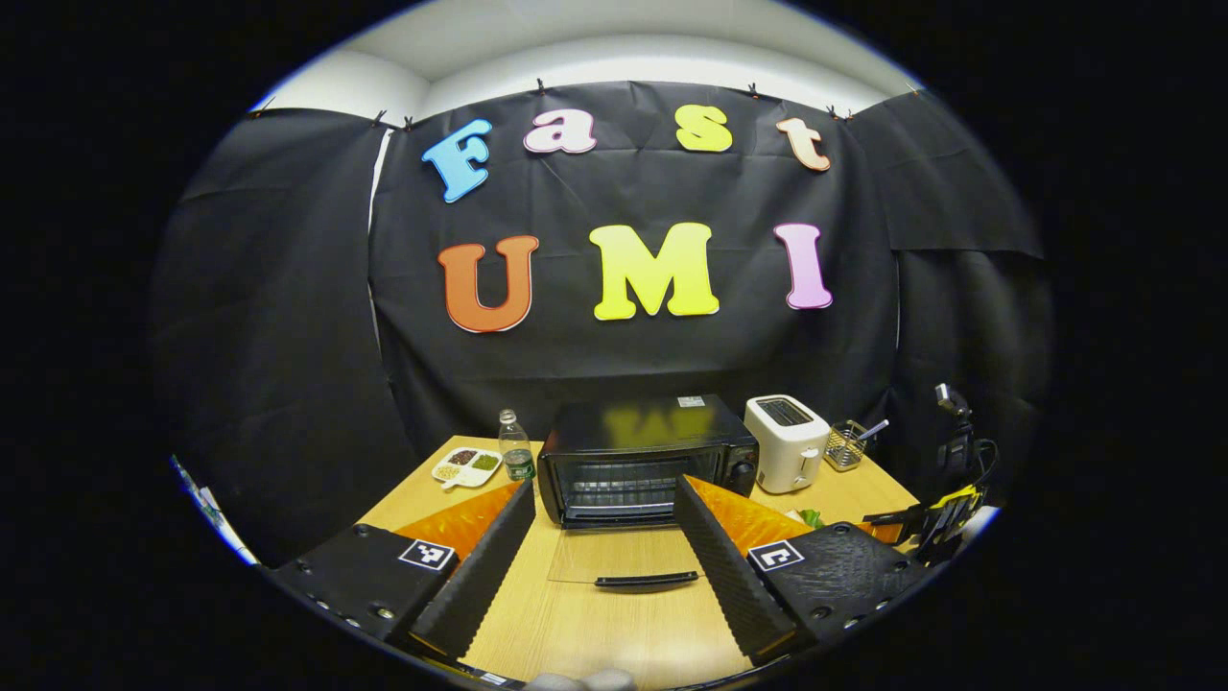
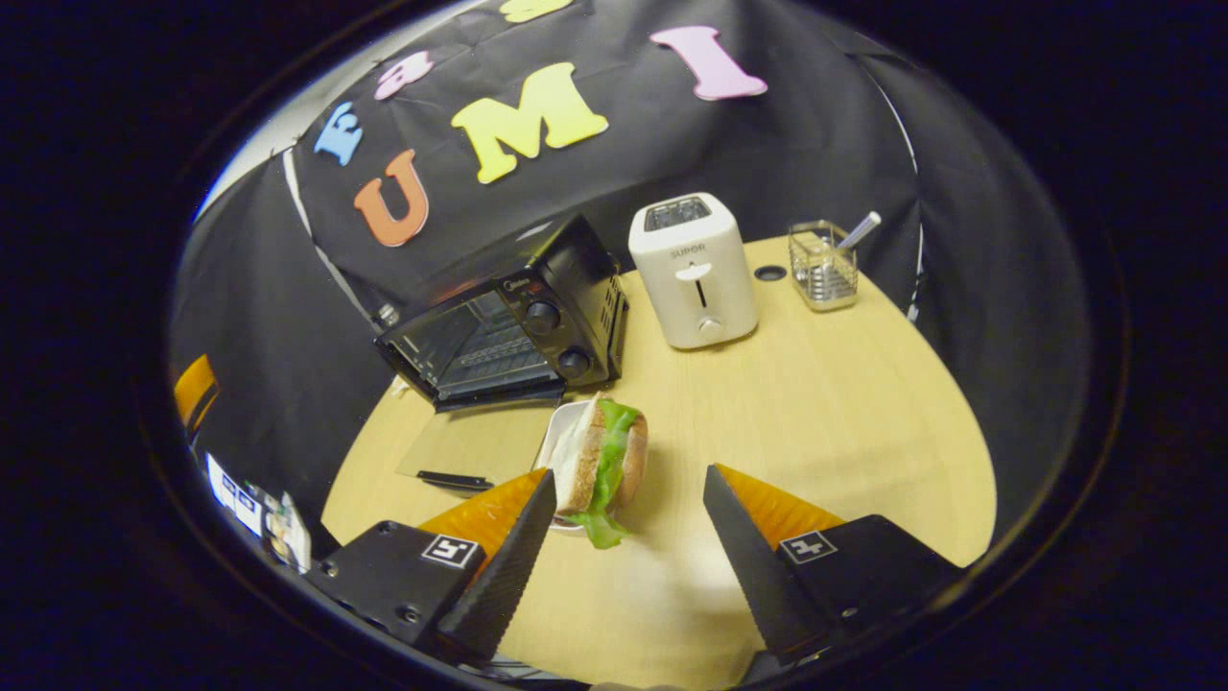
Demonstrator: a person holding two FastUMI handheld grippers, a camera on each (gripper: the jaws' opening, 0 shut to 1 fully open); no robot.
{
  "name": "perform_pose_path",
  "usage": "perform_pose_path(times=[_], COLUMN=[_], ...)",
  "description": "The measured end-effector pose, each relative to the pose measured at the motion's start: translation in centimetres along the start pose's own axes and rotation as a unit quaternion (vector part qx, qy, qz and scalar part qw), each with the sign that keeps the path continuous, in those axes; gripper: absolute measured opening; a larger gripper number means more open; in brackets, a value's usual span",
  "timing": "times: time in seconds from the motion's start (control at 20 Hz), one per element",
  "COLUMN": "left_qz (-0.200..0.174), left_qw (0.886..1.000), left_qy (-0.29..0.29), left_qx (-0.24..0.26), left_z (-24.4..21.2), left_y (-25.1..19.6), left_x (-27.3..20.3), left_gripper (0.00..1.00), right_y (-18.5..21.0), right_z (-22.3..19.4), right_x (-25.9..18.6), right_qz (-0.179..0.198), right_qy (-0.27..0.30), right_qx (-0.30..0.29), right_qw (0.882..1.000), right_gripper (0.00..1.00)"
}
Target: Open the electric oven with the left hand, put the food in, and close the electric oven.
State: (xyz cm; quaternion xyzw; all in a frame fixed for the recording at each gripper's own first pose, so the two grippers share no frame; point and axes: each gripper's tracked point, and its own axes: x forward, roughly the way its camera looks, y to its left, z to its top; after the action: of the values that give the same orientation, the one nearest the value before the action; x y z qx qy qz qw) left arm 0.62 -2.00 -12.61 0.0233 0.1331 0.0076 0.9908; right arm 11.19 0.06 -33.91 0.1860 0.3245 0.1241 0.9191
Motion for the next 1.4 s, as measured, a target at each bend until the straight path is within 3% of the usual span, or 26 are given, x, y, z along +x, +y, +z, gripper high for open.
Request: perform_pose_path(times=[0.2, 0.25, 0.3, 0.35, 0.4, 0.45, 0.5, 0.55, 0.6, 0.65, 0.75, 0.85, 0.9, 0.95, 1.0, 1.2, 1.4], left_qz=[0.02, 0.028, 0.036, 0.046, 0.056, 0.067, 0.079, 0.092, 0.102, 0.111, 0.127, 0.129, 0.126, 0.12, 0.114, 0.078, 0.037], left_qw=[1.0, 1.0, 0.999, 0.999, 0.998, 0.998, 0.997, 0.995, 0.994, 0.993, 0.991, 0.99, 0.991, 0.992, 0.992, 0.996, 0.998], left_qy=[0.006, 0.01, 0.011, 0.014, 0.018, 0.02, 0.026, 0.032, 0.036, 0.044, 0.044, 0.048, 0.048, 0.048, 0.043, 0.04, 0.044], left_qx=[0.008, 0.007, 0.004, 0.003, 0.002, 0.002, 0.003, 0.003, 0.003, 0.002, 0.0, -0.006, -0.01, -0.012, -0.013, -0.011, -0.001], left_z=[0.1, 0.1, 0.1, 0.2, 0.1, 0.1, 0.1, -0.2, -0.4, -0.8, -0.8, -1.3, -1.5, -1.7, -1.7, -2.8, -3.9], left_y=[-0.3, -0.3, -0.4, -0.5, -0.5, -0.7, -0.7, -0.7, -0.8, -0.8, -0.8, -0.8, -0.8, -0.7, -0.4, 1.3, 3.4], left_x=[-0.4, -0.4, -0.4, -0.3, -0.2, -0.2, -0.3, -0.4, -0.6, -0.7, -1.2, -1.5, -1.5, -1.5, -1.4, -1.5, -2.3], left_gripper=[0.95, 0.95, 0.95, 0.95, 0.95, 0.95, 0.95, 0.95, 0.95, 0.95, 0.97, 0.96, 0.95, 0.95, 0.95, 0.96, 0.95], right_y=[0.5, 0.8, 0.9, 1.1, 1.1, 1.3, 1.6, 1.6, 1.5, 1.9, 2.0, 2.7, 3.2, 3.8, 4.7, 9.4, 15.1], right_z=[0.0, 0.0, 0.1, 0.4, 0.5, 0.6, 0.3, 0.1, 0.2, 0.6, 0.7, 1.3, 1.9, 2.6, 3.3, 6.3, 7.0], right_x=[2.9, 3.5, 3.8, 4.2, 4.5, 4.8, 5.1, 5.4, 5.7, 5.8, 5.4, 4.7, 4.1, 3.3, 2.4, -1.0, -1.0], right_qz=[0.044, 0.059, 0.072, 0.085, 0.094, 0.109, 0.12, 0.129, 0.134, 0.144, 0.147, 0.149, 0.15, 0.151, 0.154, 0.152, 0.144], right_qy=[0.028, 0.038, 0.047, 0.055, 0.059, 0.07, 0.085, 0.101, 0.109, 0.117, 0.126, 0.113, 0.102, 0.091, 0.078, 0.001, -0.069], right_qx=[0.017, 0.022, 0.026, 0.029, 0.037, 0.047, 0.058, 0.072, 0.092, 0.117, 0.133, 0.111, 0.105, 0.104, 0.105, 0.106, 0.124], right_qw=[0.999, 0.997, 0.996, 0.994, 0.993, 0.99, 0.987, 0.984, 0.981, 0.976, 0.972, 0.976, 0.978, 0.979, 0.979, 0.983, 0.979], right_gripper=[0.98, 0.87, 0.86, 0.98, 0.8, 0.77, 0.84, 0.81, 0.58, 0.62, 0.47, 0.41, 0.31, 0.31, 0.4, 0.4, 0.4])
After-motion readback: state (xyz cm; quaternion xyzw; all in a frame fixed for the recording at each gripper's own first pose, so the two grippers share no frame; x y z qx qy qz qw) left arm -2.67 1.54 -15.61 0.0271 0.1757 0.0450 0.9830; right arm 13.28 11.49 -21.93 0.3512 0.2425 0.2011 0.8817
